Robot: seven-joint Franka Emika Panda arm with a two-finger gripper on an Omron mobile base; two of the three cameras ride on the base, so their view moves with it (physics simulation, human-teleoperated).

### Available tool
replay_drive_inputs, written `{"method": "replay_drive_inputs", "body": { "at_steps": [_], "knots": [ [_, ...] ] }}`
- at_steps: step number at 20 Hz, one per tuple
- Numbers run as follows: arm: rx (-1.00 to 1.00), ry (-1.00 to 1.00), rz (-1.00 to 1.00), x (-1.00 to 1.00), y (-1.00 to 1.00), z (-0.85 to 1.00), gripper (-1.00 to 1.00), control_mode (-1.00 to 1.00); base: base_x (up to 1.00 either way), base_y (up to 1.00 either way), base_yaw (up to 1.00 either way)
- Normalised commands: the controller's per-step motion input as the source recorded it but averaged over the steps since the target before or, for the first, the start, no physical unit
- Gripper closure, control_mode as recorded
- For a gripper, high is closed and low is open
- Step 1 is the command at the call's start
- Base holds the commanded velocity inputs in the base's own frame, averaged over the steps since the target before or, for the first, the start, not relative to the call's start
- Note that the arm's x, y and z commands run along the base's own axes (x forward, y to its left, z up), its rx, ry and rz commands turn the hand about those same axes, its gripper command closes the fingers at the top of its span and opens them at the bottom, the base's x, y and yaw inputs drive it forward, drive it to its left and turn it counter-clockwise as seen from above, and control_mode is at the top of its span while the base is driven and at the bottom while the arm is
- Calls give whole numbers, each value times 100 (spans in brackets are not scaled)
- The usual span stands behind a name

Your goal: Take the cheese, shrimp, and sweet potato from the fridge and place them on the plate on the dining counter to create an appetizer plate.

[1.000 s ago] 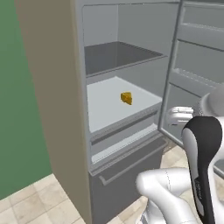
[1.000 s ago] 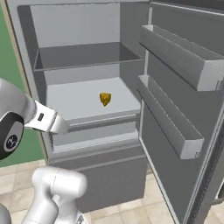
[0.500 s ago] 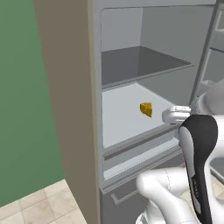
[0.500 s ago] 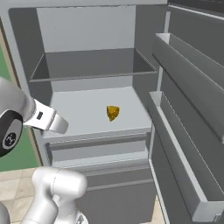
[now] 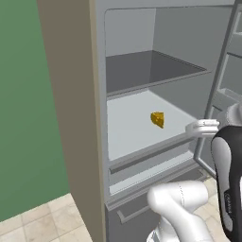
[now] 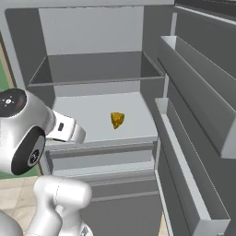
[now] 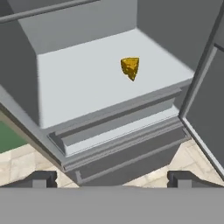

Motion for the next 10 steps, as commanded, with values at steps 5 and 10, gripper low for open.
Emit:
{"method": "replay_drive_inputs", "body": {
  "at_steps": [5, 10],
  "knots": [
    [-3, -20, 8, 30, 0, -46, -100, -100, 0, 0, 0],
    [-7, -27, 0, 45, 0, -46, -100, -100, 0, 0, 0]
  ]
}}
